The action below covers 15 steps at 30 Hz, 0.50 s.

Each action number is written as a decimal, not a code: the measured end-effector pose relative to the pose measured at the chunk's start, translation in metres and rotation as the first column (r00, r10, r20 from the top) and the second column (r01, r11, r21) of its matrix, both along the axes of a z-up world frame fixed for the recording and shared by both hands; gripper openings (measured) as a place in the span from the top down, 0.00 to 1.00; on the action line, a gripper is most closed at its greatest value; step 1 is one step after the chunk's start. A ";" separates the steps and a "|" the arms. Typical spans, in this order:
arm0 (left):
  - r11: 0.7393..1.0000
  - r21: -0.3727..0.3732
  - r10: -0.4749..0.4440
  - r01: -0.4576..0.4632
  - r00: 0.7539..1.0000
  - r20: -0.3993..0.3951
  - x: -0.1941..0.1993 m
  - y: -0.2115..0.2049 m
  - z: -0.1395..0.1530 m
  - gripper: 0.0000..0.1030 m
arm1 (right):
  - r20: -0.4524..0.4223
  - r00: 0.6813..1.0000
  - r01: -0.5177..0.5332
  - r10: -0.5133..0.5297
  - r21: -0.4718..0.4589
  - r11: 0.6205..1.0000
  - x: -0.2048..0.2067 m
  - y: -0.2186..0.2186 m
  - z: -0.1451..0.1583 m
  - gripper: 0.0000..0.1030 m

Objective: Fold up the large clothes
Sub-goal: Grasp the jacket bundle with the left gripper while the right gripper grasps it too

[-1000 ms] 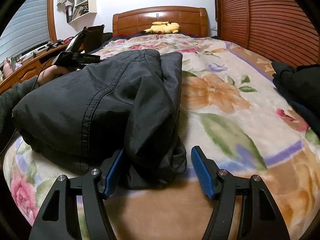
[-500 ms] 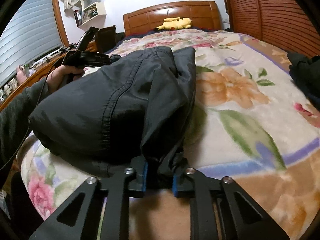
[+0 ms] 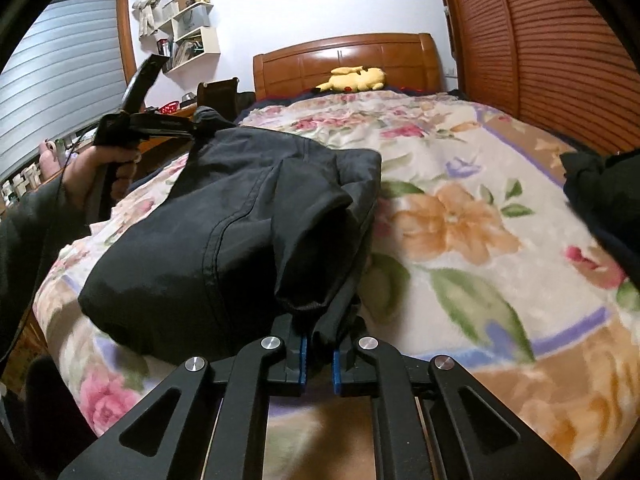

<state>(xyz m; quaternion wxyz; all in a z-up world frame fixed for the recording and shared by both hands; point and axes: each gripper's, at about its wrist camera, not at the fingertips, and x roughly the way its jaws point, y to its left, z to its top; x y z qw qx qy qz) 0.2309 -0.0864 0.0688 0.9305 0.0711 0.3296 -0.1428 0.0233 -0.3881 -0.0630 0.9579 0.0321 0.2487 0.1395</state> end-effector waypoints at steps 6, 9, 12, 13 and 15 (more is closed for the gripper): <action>1.000 0.023 0.000 -0.001 0.999 0.041 -0.027 0.003 0.013 0.80 | 0.034 0.999 -0.010 0.011 -0.038 0.999 -0.010 0.004 0.008 0.93; 0.999 0.039 -0.003 0.000 0.998 0.061 -0.037 0.002 0.018 0.80 | 0.037 0.999 -0.013 0.016 -0.058 0.998 -0.011 0.004 0.010 0.93; 0.998 0.056 -0.010 0.006 0.997 0.075 -0.044 -0.004 0.022 0.80 | 0.041 0.999 -0.013 0.017 -0.077 0.997 -0.012 0.004 0.011 0.93; 0.998 0.065 -0.015 0.010 0.997 0.081 -0.046 -0.007 0.024 0.80 | 0.043 0.999 -0.016 0.020 -0.080 0.997 -0.013 0.004 0.012 0.93; 0.997 0.076 -0.022 0.015 0.995 0.095 -0.049 -0.013 0.026 0.80 | 0.044 0.999 -0.020 0.024 -0.087 0.996 -0.012 0.002 0.012 0.93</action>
